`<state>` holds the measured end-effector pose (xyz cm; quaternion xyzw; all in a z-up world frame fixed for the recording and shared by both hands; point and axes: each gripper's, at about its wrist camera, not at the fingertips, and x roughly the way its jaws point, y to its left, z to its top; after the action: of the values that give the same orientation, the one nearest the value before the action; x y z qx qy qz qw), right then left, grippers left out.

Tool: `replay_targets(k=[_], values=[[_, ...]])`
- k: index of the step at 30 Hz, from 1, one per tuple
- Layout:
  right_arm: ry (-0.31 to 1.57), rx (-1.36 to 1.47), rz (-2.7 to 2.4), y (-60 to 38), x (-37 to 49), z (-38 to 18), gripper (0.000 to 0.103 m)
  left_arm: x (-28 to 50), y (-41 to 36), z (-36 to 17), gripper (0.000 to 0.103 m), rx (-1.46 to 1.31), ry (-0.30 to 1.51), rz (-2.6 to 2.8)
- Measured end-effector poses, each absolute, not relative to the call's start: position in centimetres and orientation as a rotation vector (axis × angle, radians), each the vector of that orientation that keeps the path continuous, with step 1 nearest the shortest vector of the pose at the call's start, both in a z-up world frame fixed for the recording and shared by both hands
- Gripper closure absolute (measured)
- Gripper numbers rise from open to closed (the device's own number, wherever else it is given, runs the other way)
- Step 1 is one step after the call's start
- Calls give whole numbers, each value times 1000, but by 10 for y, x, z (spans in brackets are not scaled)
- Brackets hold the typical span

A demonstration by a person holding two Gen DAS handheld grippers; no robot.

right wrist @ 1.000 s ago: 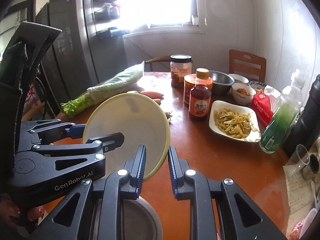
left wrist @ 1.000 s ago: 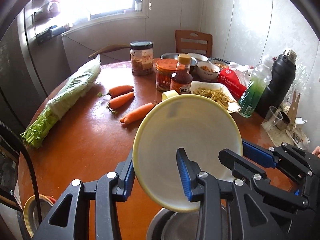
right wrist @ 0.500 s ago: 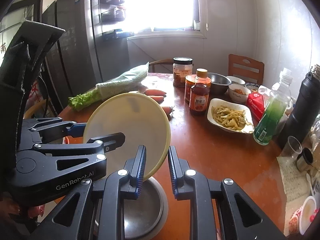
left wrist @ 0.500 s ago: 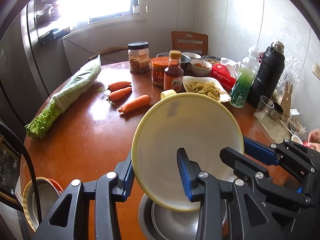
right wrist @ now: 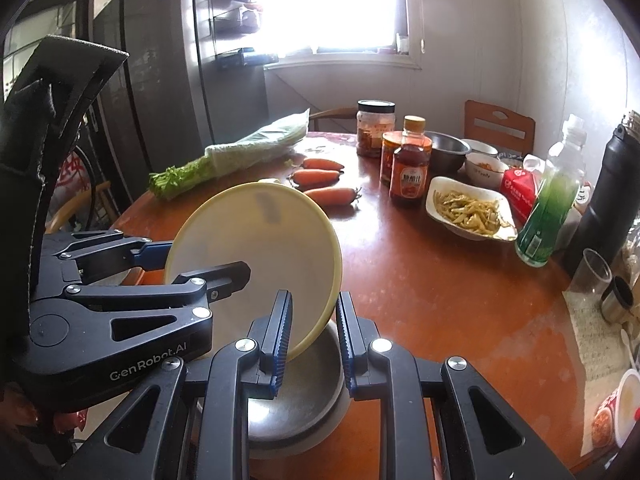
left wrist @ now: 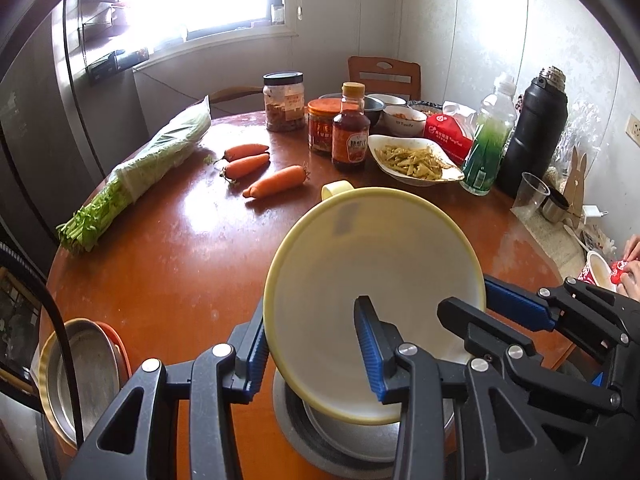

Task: Organize plates and bowls
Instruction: 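Lift the yellow-rimmed bowl with the left tool over the steel bowl, then lower the yellow-rimmed bowl with the left tool into the steel bowl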

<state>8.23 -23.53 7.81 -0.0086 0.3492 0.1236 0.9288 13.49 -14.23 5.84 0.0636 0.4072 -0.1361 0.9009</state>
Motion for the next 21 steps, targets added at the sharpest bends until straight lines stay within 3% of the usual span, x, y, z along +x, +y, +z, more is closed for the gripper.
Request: replay_targets(k=[21], values=[[743, -23, 255, -235, 73, 50, 80, 126, -142, 31, 63, 122, 862, -289]])
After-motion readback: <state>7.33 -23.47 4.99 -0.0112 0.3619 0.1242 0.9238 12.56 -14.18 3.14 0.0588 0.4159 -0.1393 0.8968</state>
